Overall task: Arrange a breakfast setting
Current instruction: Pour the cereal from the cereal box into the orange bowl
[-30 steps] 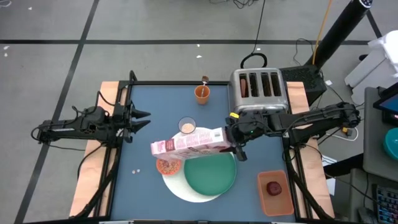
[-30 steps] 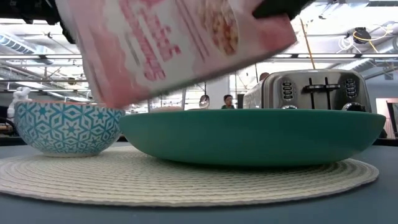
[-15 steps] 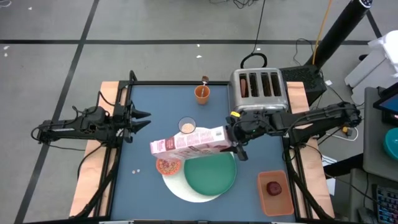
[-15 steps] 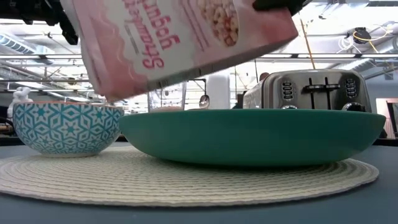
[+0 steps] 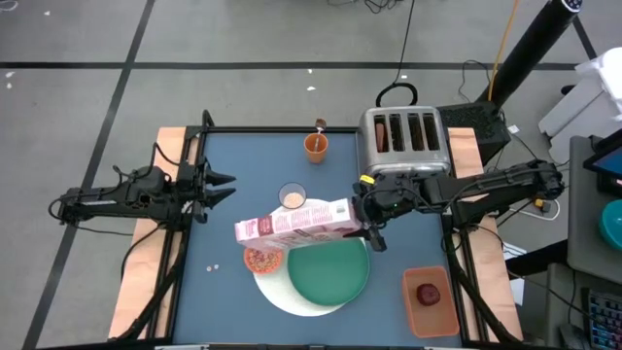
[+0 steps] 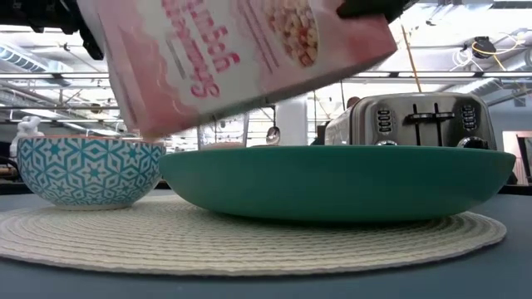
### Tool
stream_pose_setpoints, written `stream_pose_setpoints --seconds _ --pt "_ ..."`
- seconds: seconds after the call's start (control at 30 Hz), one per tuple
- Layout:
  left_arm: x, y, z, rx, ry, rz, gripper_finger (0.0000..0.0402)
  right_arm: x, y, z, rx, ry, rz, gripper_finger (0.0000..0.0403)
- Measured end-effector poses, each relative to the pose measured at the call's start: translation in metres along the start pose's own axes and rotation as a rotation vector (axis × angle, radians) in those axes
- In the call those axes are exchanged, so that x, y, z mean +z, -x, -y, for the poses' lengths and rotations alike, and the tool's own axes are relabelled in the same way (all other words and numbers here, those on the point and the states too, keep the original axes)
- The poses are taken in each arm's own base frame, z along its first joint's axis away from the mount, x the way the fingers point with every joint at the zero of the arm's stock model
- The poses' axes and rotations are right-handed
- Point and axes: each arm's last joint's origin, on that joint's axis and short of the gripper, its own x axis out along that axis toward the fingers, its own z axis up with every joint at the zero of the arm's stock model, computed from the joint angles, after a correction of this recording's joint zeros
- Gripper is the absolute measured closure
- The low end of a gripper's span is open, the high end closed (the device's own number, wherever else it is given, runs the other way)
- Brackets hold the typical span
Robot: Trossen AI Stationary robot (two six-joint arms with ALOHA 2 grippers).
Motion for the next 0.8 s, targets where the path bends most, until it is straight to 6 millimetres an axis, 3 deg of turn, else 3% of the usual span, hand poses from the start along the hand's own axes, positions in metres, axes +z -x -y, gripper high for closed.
stream_pose_setpoints --seconds 0.6,0.8 --pt "0.0 0.0 0.0 0.0 -0.001 0.0 0.0229 -0.001 0.0 0.0 0.001 0.003 -0.006 0.0179" --pt "0.0 0.0 0.0 0.0 -0.001 0.0 0.0229 0.012 0.011 -0.001 -0.007 0.034 0.115 0.0179"
